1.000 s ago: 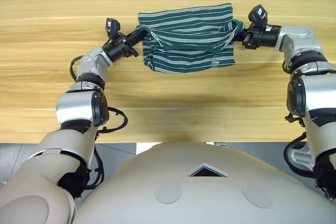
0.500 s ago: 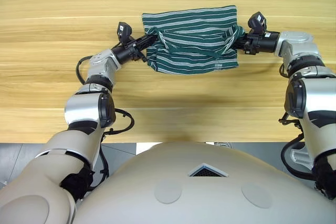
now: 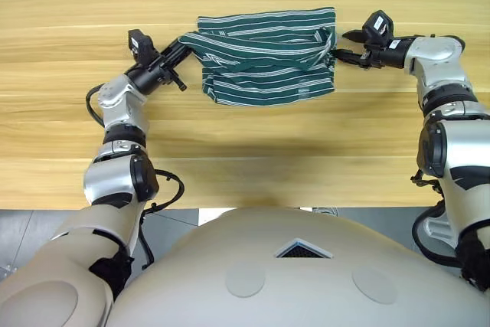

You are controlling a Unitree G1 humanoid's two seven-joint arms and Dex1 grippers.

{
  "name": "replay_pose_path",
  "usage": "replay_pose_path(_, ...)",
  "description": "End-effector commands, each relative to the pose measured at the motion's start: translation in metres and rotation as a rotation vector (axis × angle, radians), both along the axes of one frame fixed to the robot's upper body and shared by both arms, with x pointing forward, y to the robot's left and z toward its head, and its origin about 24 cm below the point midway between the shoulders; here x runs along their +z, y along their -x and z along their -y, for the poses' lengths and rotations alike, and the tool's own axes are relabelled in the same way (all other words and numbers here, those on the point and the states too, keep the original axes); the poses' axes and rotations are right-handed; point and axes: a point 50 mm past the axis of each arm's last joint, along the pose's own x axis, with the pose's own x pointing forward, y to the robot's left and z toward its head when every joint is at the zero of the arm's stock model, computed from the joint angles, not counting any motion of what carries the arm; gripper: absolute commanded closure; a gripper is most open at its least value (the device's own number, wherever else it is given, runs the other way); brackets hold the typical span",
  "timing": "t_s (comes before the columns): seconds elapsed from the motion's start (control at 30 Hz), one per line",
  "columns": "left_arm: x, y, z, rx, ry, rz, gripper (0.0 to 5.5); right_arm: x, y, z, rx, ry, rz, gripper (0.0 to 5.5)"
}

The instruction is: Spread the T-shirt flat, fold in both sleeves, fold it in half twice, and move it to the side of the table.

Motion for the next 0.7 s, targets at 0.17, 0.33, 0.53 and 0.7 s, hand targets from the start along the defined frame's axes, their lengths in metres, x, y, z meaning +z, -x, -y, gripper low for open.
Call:
replay_pose_path(0.17,-0.008,0.017,0.038,-0.075,-0.074,0.030,5.50,0.003,-0.011,-0.040,0.062,-0.028,0.082,2.98)
replay_pose_path(0.33,-0.021,0.022,0.050,-0.133,-0.082,-0.042,5.50,0.004,-0.009,-0.045,0.103,-0.058,0.085,2.98)
replay_pose_path(0.53,-0.021,0.010,0.031,-0.029,-0.119,-0.091,4.79,0.006,-0.005,-0.039,0.139,-0.072,0.093,2.94)
replay_pose_path(0.7,0.001,-0.003,0.008,0.083,-0.088,-0.005,4.03,0.006,0.000,-0.038,0.182,-0.073,0.108,2.94)
